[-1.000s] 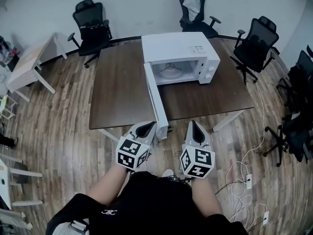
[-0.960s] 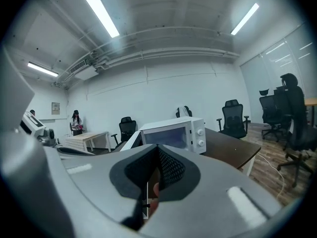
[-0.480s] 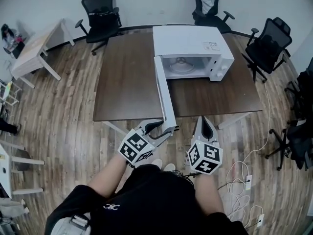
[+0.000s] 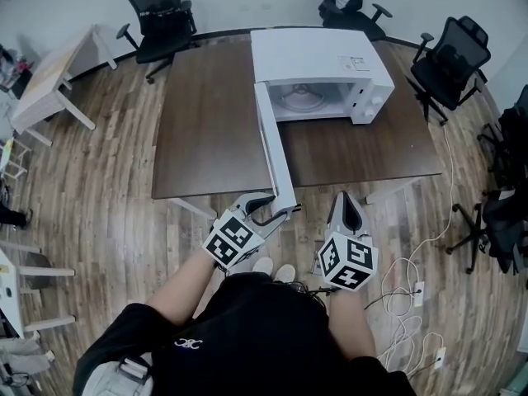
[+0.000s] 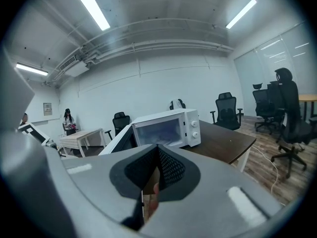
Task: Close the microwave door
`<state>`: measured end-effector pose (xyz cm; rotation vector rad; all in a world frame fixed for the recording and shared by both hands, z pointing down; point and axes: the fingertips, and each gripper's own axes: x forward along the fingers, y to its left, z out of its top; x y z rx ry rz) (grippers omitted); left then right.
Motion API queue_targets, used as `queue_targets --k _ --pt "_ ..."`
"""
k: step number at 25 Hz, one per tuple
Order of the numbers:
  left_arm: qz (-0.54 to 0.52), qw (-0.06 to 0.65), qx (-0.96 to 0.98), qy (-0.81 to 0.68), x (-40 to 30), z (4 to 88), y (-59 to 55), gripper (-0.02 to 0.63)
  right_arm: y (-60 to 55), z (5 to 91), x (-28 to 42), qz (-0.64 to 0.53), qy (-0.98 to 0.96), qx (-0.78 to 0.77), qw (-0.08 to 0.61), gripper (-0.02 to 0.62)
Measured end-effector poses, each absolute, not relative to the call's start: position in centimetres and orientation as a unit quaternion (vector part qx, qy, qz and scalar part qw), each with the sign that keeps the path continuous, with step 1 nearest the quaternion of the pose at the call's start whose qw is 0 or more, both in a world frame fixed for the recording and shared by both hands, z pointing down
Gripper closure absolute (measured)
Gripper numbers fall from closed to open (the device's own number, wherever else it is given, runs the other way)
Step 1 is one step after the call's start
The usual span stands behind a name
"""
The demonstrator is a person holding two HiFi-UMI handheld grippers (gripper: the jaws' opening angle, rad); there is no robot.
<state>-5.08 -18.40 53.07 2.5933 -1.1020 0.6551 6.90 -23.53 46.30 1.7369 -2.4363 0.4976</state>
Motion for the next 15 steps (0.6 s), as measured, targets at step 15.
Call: queue_targets --k 15 --pt "0.22 0.107 0.896 -0.369 -1.7 53.3 -20.4 0.456 -23.3 46.3 10.6 0.16 -0.769 0.617 0.047 0.588"
